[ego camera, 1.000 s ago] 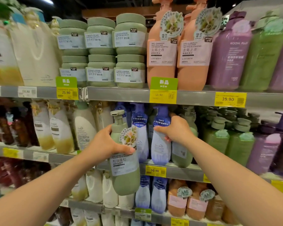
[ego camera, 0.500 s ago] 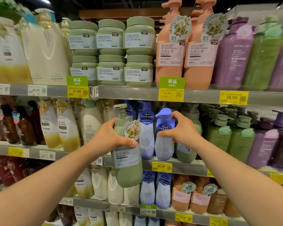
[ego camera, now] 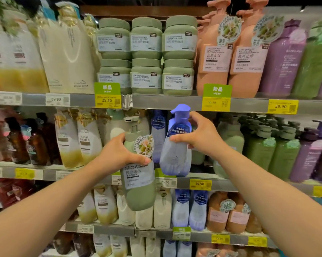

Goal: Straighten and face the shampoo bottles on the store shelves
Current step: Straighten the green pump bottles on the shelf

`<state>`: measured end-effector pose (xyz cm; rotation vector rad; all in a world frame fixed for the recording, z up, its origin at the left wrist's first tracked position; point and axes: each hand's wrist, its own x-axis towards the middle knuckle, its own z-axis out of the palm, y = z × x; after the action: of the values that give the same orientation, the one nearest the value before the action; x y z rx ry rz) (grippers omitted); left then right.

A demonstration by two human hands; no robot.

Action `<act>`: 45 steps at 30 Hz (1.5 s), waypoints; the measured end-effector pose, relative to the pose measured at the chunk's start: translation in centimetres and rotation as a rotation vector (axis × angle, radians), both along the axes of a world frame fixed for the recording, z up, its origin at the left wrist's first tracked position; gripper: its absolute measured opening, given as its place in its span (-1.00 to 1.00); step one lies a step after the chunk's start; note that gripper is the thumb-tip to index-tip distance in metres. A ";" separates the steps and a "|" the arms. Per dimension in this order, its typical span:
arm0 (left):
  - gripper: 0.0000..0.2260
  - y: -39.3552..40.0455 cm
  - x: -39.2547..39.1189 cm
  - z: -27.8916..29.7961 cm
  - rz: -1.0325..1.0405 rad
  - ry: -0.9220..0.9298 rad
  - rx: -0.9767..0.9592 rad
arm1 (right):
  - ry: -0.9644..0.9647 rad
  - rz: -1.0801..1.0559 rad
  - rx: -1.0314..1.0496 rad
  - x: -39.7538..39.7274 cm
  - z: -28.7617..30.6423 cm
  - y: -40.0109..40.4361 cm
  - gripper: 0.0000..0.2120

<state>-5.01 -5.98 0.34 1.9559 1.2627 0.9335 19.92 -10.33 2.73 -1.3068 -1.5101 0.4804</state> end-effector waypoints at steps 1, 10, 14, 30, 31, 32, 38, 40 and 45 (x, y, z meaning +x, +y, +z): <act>-0.47 0.2 -0.5 0.0 -0.010 -0.005 -0.002 | -0.006 0.001 0.009 -0.6 -0.2 0.4 -0.49; -0.38 2.6 -4.2 -0.7 -0.044 0.039 -0.018 | -0.089 -0.049 0.050 -3.9 -1.7 4.6 -0.51; -0.41 3.6 -4.4 -0.7 -0.061 0.041 -0.009 | -0.125 -0.101 0.008 -4.9 -2.6 6.3 -0.53; -0.42 7.2 -2.3 -1.8 -0.171 -0.006 -0.038 | -0.315 -0.319 -0.339 -5.7 -1.6 10.0 -0.44; -0.42 7.2 -2.2 -1.9 -0.176 -0.004 -0.032 | -0.325 -0.322 -0.345 -5.7 -1.4 10.0 -0.48; -0.42 7.2 -2.0 -1.9 -0.180 0.003 -0.027 | -0.341 -0.326 -0.348 -5.7 -1.4 10.0 -0.49; -0.41 7.1 -0.9 -2.0 -0.213 0.012 -0.027 | -0.506 -0.351 -0.298 -5.7 -1.5 10.5 -0.55; -0.40 7.1 -0.5 -2.0 -0.217 0.010 -0.034 | -0.530 -0.330 -0.289 -5.5 -1.7 10.2 -0.56; -0.35 7.1 0.3 -2.0 -0.199 0.001 -0.032 | -0.313 -0.401 0.026 -4.0 -2.8 6.8 -0.68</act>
<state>-4.71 1.14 -1.68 2.0139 1.0543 0.8080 15.87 -3.53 -0.07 -1.6711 -1.4423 -0.0035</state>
